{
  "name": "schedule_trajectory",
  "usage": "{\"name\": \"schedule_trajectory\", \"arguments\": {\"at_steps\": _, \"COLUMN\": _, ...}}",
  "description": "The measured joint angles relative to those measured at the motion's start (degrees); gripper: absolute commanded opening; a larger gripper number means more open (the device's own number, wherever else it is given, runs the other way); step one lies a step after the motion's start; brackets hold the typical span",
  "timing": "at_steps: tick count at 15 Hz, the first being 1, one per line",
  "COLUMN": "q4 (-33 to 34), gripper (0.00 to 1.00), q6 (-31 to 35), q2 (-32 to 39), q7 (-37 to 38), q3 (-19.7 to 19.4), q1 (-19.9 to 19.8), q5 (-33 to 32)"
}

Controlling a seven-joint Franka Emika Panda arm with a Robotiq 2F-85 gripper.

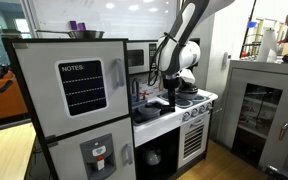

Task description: Remove the pot from the sink and put it on the stove

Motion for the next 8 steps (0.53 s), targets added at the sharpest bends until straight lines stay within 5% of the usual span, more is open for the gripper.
{"name": "schedule_trajectory", "arguments": {"at_steps": 8, "q4": 3.0, "gripper": 1.0, "q6": 0.0, "q2": 3.2, "q7": -2.9, "q3": 0.9, "q1": -0.9, "q5": 0.0}}
